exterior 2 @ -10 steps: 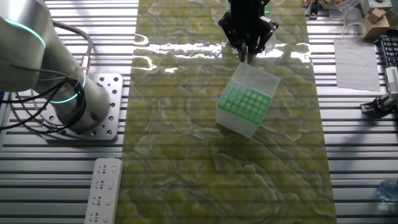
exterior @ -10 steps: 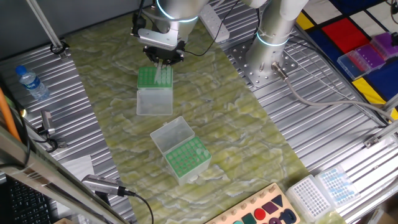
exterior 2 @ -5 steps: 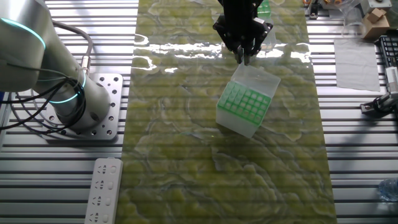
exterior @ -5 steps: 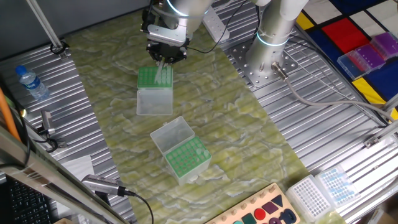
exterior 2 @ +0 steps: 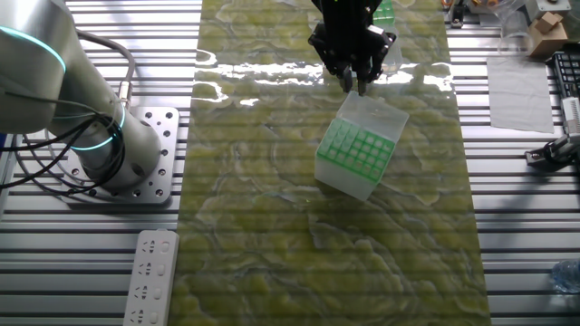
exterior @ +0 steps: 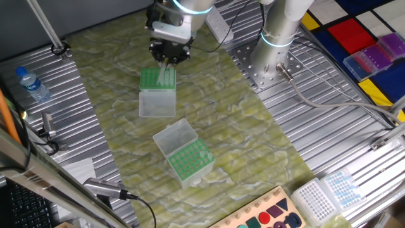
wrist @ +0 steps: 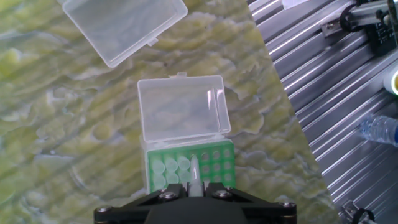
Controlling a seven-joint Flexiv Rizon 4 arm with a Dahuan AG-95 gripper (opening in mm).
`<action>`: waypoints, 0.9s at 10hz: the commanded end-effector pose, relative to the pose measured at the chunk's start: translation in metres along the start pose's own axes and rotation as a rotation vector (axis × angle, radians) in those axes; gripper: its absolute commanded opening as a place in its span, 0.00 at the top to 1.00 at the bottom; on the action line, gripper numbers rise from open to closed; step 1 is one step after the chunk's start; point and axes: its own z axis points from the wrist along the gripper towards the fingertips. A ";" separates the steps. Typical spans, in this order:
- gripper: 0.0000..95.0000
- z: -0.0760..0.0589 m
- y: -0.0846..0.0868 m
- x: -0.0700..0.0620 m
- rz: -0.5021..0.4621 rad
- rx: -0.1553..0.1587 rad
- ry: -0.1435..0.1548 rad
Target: Transfer all large pipette tips from one holder to another
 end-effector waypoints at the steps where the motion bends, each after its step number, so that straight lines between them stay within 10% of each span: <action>1: 0.80 0.000 -0.001 -0.001 -0.002 -0.003 -0.003; 3: 0.80 0.000 -0.002 -0.003 0.070 -0.046 -0.047; 4: 0.80 0.000 -0.003 -0.006 0.164 -0.130 -0.081; 8: 0.80 -0.020 -0.003 -0.056 0.359 -0.269 -0.007; 9: 1.00 -0.027 0.004 -0.086 0.421 -0.297 0.025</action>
